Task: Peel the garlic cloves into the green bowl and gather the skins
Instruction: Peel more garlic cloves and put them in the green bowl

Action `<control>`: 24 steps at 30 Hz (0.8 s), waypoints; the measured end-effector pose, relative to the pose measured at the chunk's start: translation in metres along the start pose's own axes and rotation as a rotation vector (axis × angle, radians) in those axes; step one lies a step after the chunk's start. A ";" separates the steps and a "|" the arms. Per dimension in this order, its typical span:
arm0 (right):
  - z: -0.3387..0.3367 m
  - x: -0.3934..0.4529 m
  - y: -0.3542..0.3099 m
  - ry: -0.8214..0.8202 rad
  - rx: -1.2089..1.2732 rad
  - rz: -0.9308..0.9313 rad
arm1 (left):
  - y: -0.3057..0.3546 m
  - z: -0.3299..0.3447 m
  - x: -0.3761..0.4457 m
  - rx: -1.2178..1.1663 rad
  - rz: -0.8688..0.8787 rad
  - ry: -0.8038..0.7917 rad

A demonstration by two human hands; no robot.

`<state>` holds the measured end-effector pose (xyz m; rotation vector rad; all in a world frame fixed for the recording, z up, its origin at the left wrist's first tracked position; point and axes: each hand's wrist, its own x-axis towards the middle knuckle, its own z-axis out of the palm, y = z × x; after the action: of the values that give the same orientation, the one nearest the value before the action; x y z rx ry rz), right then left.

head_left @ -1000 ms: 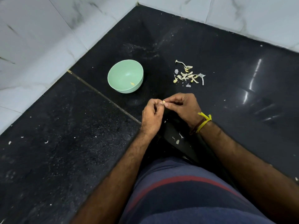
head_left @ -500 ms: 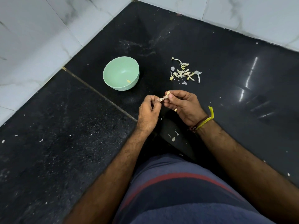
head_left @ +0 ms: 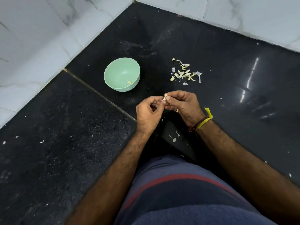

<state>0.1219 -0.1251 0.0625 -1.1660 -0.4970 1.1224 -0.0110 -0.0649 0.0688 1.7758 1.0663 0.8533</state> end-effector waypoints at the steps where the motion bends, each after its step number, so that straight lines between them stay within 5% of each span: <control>1: 0.001 -0.001 0.000 0.000 -0.014 0.000 | 0.000 -0.001 0.000 0.018 0.010 0.008; 17: 0.003 -0.001 0.010 -0.021 -0.121 -0.043 | 0.000 -0.006 -0.001 0.128 0.066 -0.051; 24: -0.001 0.004 0.005 -0.017 -0.015 0.082 | -0.001 -0.003 0.000 -0.102 -0.146 -0.057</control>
<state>0.1226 -0.1223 0.0571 -1.1991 -0.4750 1.2015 -0.0137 -0.0633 0.0686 1.6076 1.0823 0.7496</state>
